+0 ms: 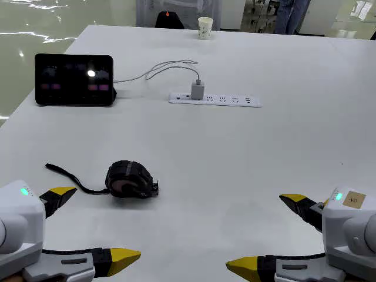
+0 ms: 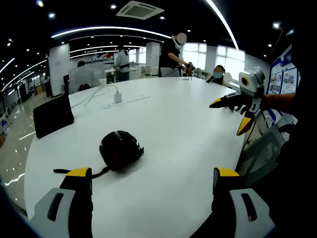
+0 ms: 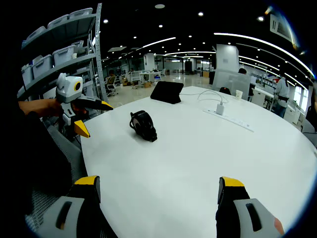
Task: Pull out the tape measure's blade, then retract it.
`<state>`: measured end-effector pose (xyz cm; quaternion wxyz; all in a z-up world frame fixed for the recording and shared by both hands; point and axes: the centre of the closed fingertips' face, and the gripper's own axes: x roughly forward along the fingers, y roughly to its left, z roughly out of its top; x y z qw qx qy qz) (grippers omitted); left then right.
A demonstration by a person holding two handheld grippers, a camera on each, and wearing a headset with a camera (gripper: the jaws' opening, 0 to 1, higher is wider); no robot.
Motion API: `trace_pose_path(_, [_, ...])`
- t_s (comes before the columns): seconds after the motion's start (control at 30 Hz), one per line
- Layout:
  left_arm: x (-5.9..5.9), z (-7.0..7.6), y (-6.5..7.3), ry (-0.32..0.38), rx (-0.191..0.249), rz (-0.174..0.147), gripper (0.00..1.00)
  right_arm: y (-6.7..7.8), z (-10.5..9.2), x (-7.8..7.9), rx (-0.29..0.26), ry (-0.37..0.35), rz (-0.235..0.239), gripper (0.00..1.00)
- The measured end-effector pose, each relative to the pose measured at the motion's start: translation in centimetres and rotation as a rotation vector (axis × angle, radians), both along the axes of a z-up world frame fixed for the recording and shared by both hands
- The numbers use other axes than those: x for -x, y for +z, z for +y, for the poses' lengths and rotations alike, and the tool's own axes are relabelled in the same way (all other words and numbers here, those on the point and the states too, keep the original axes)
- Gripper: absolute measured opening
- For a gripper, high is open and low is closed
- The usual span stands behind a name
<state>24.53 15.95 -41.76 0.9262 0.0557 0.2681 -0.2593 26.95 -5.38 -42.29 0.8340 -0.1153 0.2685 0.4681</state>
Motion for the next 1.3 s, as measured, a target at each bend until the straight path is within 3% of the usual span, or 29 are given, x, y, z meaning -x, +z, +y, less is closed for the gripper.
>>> trace_pose_path(1.3, [-0.51, 0.25, 0.18, 0.001, -0.002, -0.002, 0.99, -0.09, -0.03, -0.26, 0.01, 0.012, 0.001, 0.98])
